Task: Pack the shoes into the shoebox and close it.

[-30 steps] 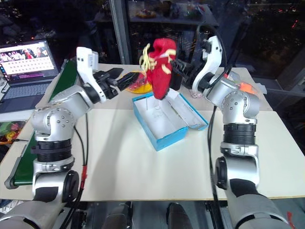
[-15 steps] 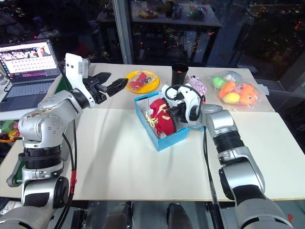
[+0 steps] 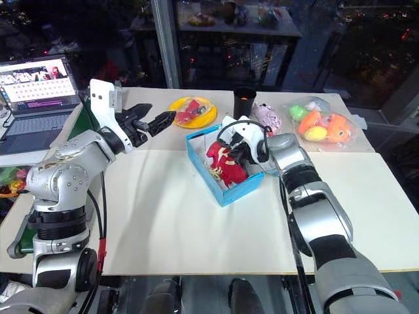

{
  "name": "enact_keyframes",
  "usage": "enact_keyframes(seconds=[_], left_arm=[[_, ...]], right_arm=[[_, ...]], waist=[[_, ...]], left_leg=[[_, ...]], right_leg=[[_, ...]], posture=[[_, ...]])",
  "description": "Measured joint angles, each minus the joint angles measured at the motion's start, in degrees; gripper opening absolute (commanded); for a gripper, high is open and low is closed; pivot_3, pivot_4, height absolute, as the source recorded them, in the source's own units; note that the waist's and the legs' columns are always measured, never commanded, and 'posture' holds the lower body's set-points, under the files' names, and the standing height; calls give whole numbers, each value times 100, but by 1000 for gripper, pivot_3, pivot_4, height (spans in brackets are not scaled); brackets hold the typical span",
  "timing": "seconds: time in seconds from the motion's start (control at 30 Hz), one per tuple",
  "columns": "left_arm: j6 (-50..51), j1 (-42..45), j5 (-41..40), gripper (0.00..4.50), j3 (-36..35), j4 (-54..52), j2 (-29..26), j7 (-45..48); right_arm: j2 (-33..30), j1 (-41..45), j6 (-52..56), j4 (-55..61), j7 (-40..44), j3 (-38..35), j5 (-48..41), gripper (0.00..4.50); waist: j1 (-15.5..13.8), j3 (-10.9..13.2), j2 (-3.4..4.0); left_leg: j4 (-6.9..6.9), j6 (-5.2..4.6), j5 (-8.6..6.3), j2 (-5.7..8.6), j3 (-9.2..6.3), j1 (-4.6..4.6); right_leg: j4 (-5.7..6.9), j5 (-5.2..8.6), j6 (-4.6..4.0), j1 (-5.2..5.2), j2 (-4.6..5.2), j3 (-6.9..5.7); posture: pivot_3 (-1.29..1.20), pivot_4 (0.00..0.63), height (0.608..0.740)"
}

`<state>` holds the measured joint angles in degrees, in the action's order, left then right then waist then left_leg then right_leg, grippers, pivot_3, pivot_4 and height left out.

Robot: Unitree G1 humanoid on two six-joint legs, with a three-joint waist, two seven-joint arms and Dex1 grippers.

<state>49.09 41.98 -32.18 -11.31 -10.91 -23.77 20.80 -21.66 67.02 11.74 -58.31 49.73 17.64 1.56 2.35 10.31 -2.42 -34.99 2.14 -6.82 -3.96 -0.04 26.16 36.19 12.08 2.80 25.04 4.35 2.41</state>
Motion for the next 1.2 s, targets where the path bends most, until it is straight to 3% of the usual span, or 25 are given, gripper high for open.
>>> enact_keyframes(seconds=[0.13,0.2,0.23,0.37,0.53,0.77,1.0,1.03,1.07,1.2], left_arm=[[19,-25,-71,4409,-5,-122,26,-57],[106,-80,-121,4431,-9,-243,34,-115],[141,-142,-155,4431,-14,-316,33,-143],[256,-210,-195,4431,-82,-425,26,-236],[400,-230,-226,4431,-149,-587,-56,-306],[465,-238,-299,4431,-174,-610,-137,-324],[433,-262,-155,4431,-145,-536,-459,-246],[429,-291,-125,4431,-157,-508,-488,-257],[424,-339,-89,4431,-175,-487,-506,-276],[424,-615,118,4431,-250,-364,-607,-452]], right_arm=[[204,65,-231,-339,-156,-42,157,244],[322,98,-305,-567,-349,-141,174,1193],[378,105,-323,-702,-492,-257,171,1405],[446,87,-321,-1069,-814,-495,174,2959],[444,87,-322,-1167,-994,-677,196,4473],[354,88,-115,-402,-936,-897,152,4473],[285,-329,1593,2364,-178,-1203,-669,4473],[278,-402,1838,2696,-113,-1215,-775,3968],[275,-477,2071,2992,-56,-1234,-921,3799],[222,-737,2792,3996,247,-1275,-1423,2324]], waist=[[-13,0,0],[-14,0,0],[-17,-1,0],[-26,0,0],[-16,0,0],[15,0,1],[13,0,1],[9,0,1],[6,0,1],[-6,0,1]], left_leg=[[0,0,0,0,0,-2],[1,0,0,0,0,-10],[1,0,0,0,0,-15],[2,0,0,1,-1,-18],[2,0,0,1,-1,-20],[7,0,0,1,0,-17],[6,0,0,0,-1,-17],[5,0,0,0,0,-17],[5,0,0,0,0,-17],[6,0,0,0,0,-17]], right_leg=[[-1,0,0,-4,0,-1],[0,0,0,-10,1,0],[-1,0,0,-16,1,-1],[-3,0,0,-20,2,-2],[-1,0,0,-20,1,-1],[0,0,0,-13,0,1],[12,0,0,-7,-1,2],[12,0,0,-8,0,1],[11,0,0,-8,0,1],[11,1,-1,-7,0,0]], posture=[[0,150,736],[0,150,736],[0,150,736],[0,150,736],[0,150,736],[0,150,736],[0,150,736],[0,150,736],[0,150,736],[0,150,736]])
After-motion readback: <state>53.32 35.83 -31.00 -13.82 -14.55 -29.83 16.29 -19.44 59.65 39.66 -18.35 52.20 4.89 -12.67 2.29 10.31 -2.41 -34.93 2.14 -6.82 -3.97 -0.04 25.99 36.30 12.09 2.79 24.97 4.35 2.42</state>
